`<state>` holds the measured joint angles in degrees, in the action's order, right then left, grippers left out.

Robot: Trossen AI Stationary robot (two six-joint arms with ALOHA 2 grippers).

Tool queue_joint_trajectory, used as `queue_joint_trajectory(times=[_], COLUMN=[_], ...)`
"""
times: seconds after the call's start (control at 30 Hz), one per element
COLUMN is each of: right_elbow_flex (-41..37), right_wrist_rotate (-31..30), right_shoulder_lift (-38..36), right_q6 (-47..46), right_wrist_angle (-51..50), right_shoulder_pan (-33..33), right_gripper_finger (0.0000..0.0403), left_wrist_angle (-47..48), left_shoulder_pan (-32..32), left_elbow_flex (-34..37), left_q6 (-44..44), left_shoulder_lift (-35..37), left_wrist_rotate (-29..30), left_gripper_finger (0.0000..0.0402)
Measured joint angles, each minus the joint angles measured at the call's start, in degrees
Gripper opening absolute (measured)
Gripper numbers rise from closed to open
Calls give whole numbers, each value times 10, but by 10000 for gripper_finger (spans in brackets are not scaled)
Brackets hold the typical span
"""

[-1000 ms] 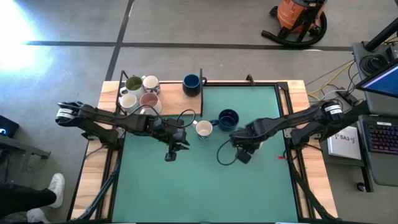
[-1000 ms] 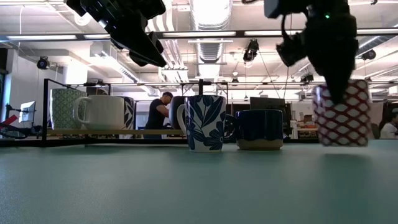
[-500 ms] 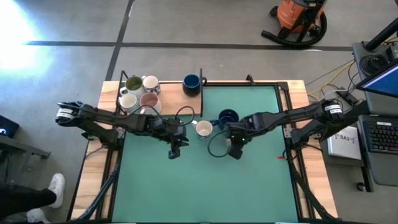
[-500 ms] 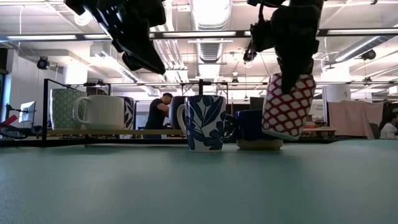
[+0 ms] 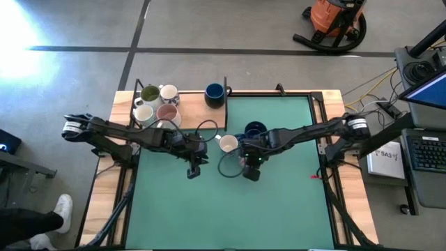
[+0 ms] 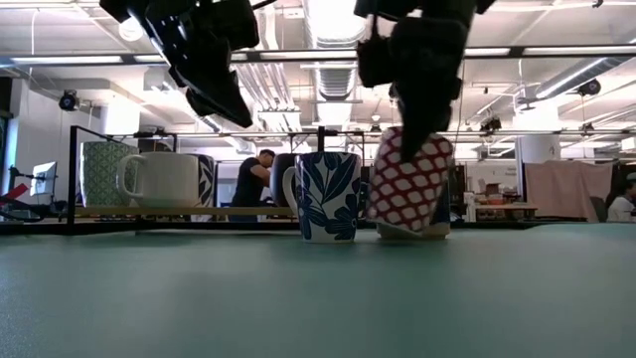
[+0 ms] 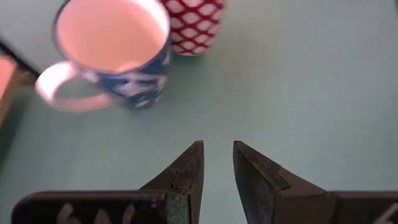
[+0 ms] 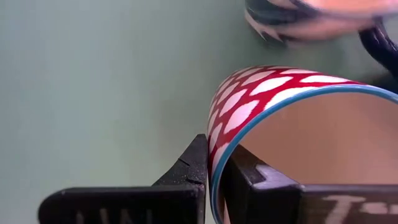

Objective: Place coffee mugs
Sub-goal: Put the red patterned mug on the shelf

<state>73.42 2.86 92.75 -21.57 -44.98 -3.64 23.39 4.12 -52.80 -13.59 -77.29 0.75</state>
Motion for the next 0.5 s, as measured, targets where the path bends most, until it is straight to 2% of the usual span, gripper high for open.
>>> queue_joint_trajectory(times=[0.23, 0.5], right_elbow_flex=[76, 124], right_wrist_rotate=[7, 20], right_shoulder_lift=[59, 109], right_q6=[56, 107], right_wrist_angle=[-43, -39], right_shoulder_pan=[-1, -10], right_gripper_finger=[13, 13], left_wrist_angle=[50, 61], left_shoulder_pan=[0, 0], left_elbow_flex=[0, 0], left_q6=[-24, -23], left_shoulder_lift=[29, 73], left_wrist_rotate=[71, 78], left_gripper_finger=[68, 68])
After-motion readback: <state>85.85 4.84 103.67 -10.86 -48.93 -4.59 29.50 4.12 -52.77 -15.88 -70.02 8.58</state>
